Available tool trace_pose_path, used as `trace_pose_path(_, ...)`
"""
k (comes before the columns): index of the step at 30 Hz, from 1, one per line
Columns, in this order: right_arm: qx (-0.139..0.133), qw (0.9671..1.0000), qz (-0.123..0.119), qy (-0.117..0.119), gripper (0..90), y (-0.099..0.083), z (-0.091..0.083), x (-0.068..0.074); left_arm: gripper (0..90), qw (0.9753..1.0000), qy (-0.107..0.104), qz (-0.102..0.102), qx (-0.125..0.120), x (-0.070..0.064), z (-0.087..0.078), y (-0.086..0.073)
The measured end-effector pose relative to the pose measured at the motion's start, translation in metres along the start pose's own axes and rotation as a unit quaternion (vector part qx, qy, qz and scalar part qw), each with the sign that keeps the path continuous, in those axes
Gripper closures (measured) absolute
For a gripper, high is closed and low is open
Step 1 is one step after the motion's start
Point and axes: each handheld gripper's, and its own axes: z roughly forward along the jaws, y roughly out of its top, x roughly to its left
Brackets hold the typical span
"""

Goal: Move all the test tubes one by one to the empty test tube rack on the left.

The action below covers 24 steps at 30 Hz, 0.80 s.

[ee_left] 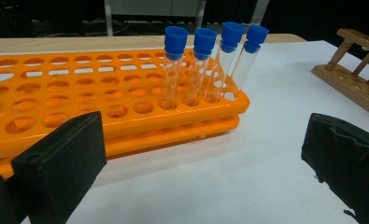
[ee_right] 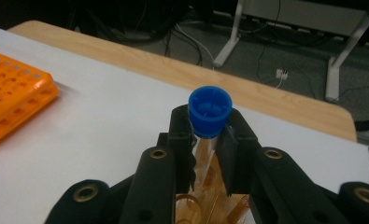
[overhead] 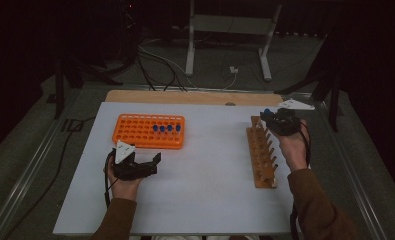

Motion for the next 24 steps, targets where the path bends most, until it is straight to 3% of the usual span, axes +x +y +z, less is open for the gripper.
trace_pose_path(10, -0.023, 0.9996, -0.016, 0.01, 77.3, 0.012, -0.016, 0.006, 1.0, 1.0, -0.002, 0.004, 0.002, -0.002, 0.001, 0.0)
trace_pose_path(24, -0.024, 0.9983, -0.033, 0.042, 77.2, 0.013, -0.017, 0.027, 1.0, 0.9999, -0.001, 0.014, 0.003, -0.004, 0.002, 0.0)
